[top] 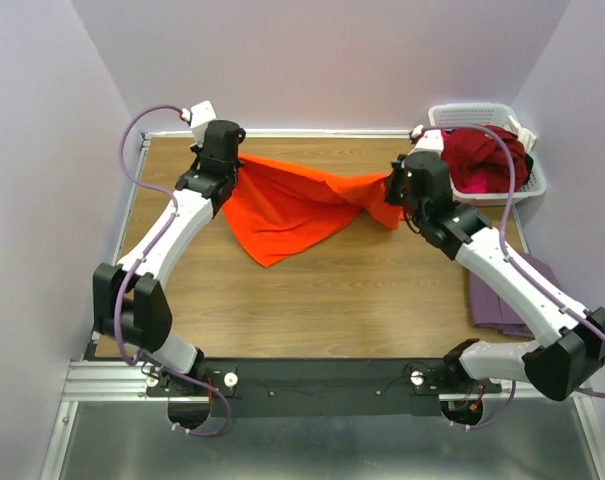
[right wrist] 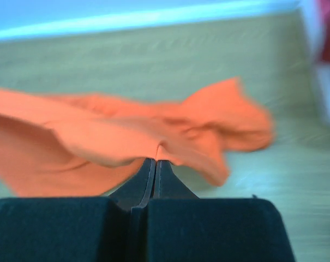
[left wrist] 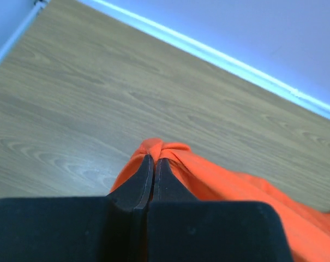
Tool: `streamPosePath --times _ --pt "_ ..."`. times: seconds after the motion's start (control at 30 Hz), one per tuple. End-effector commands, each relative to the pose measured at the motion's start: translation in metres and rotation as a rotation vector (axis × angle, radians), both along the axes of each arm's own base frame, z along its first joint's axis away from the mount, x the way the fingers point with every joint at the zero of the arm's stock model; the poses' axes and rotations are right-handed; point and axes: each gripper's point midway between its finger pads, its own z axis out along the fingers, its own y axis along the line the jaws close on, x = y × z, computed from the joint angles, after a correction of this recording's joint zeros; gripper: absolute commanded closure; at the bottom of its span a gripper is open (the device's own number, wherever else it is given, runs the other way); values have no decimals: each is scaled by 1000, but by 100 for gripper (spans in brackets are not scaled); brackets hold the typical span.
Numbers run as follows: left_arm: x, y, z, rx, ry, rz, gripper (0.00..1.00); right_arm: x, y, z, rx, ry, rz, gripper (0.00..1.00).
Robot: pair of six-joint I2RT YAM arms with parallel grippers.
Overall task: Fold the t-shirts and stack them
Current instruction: Flatten out the tshirt
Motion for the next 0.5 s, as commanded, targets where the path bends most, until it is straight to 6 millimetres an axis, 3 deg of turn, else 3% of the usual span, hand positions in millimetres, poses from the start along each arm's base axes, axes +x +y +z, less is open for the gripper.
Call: streamPosePath --times 0.0,0.2,0.3,0.33,0.47 --pt "-28 20 58 40 -76 23 100 6 -51 73 -175 -158 -194 99" --pt "-64 29 107 35 -164 -3 100 4 -70 154 -159 -305 -273 99" --pt "-87 35 125 41 -199 -22 100 -4 -73 182 -132 -360 -259 99" --pt "-93 36 128 45 -208 -32 100 -12 -76 198 -117 -394 -250 99" --pt "-125 39 154 48 -288 -91 100 -39 -72 226 -60 -472 -129 99"
